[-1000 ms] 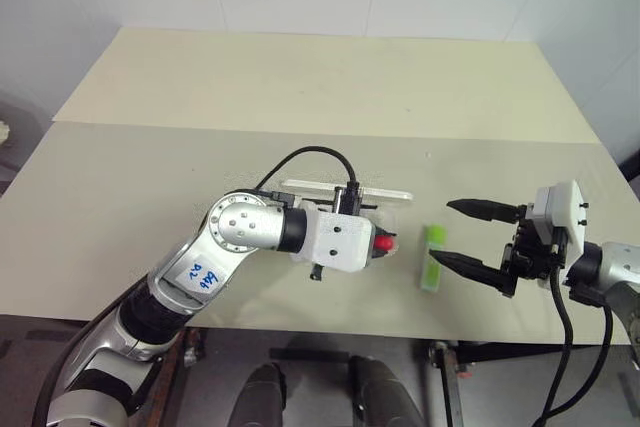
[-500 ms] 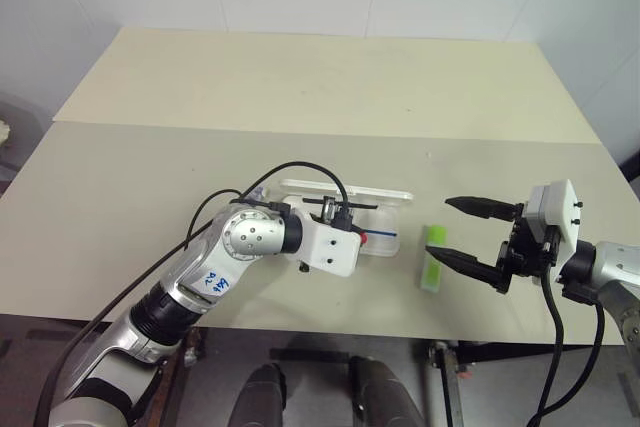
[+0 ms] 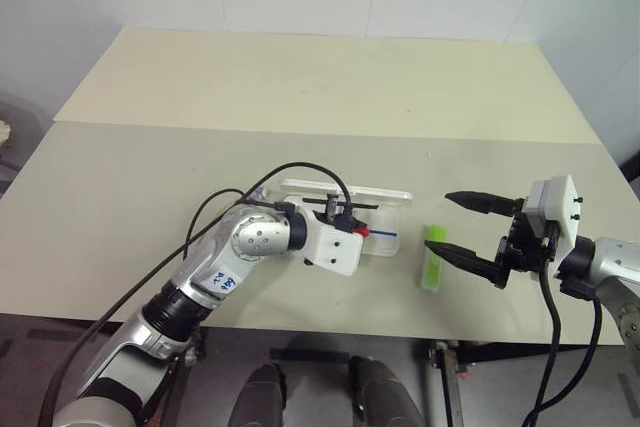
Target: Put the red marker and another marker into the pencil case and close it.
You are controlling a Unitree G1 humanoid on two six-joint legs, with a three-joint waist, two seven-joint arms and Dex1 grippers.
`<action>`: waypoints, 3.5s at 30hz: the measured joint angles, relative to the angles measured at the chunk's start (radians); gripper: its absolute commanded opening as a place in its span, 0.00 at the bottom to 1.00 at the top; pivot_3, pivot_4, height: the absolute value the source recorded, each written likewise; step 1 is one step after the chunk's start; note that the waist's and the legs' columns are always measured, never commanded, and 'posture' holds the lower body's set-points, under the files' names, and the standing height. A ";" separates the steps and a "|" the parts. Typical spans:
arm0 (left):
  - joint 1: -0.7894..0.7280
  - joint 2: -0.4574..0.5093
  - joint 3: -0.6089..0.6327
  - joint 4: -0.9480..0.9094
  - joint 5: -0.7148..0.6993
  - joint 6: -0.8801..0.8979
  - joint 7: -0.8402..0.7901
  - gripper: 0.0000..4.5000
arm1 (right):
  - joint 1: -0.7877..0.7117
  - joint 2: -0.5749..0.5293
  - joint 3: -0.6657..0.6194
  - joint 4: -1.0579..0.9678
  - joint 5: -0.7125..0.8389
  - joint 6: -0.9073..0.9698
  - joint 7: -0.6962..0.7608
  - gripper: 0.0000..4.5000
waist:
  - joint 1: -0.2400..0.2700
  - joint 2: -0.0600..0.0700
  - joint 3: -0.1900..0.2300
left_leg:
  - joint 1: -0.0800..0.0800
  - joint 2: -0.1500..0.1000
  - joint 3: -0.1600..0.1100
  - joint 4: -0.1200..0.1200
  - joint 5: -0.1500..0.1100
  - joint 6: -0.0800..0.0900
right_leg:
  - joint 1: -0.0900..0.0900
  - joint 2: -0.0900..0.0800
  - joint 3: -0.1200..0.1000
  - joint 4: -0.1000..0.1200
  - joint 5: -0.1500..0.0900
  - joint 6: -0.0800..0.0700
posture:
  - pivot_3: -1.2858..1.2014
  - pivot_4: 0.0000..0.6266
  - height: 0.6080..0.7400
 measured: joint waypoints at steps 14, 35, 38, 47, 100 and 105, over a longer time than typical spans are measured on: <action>-0.044 -0.028 0.038 0.077 0.034 -0.019 0.039 0.12 | 0.022 0.000 -0.003 -0.004 0.024 0.010 -0.001 1.00 | 0.000 0.000 0.000 | 0.000 0.000 0.000 0.000 0.000 0.000 | 0.000 0.000 0.000 0.001 0.000 0.000 | 0.52 0.24 1.00; -0.038 -0.109 0.040 0.146 0.054 -0.046 0.078 0.99 | 0.022 0.000 -0.003 -0.003 0.017 0.007 -0.009 1.00 | 0.000 0.000 0.000 | 0.000 0.000 0.000 0.001 0.000 0.000 | 0.000 0.000 0.000 0.002 0.001 0.001 | 0.52 0.24 1.00; -0.027 -0.120 0.042 0.090 0.032 -0.019 0.056 0.99 | 0.022 0.000 -0.003 -0.002 0.014 0.006 -0.009 1.00 | 0.001 0.000 0.000 | 0.000 0.000 0.000 0.001 0.000 0.000 | 0.000 0.000 0.000 0.002 0.001 0.001 | 0.52 0.24 1.00; 0.060 -0.118 0.097 -0.144 -0.128 0.210 -0.072 0.99 | 0.027 0.000 -0.003 0.000 0.013 0.006 -0.005 1.00 | -0.001 0.000 0.000 | 0.001 0.000 0.000 0.002 0.000 0.000 | 0.000 0.000 0.000 0.004 0.001 0.001 | 0.52 0.24 1.00; 0.345 0.237 0.833 0.166 -1.237 0.323 -0.745 0.99 | 0.192 0.320 0.127 -0.200 -0.118 0.422 -0.703 1.00 | -0.006 0.000 -0.001 | 0.012 0.004 0.004 -0.008 -0.004 -0.001 | 0.010 -0.001 -0.001 -0.010 -0.012 -0.022 | 0.52 0.24 1.00; 0.344 0.292 0.825 0.221 -1.259 0.297 -0.745 0.99 | 0.146 0.324 0.158 -0.194 -0.121 0.484 -0.728 1.00 | -0.012 -0.003 -0.003 | 0.012 0.005 0.004 -0.010 -0.004 -0.001 | 0.010 -0.001 0.000 -0.010 -0.012 -0.023 | 0.52 0.24 1.00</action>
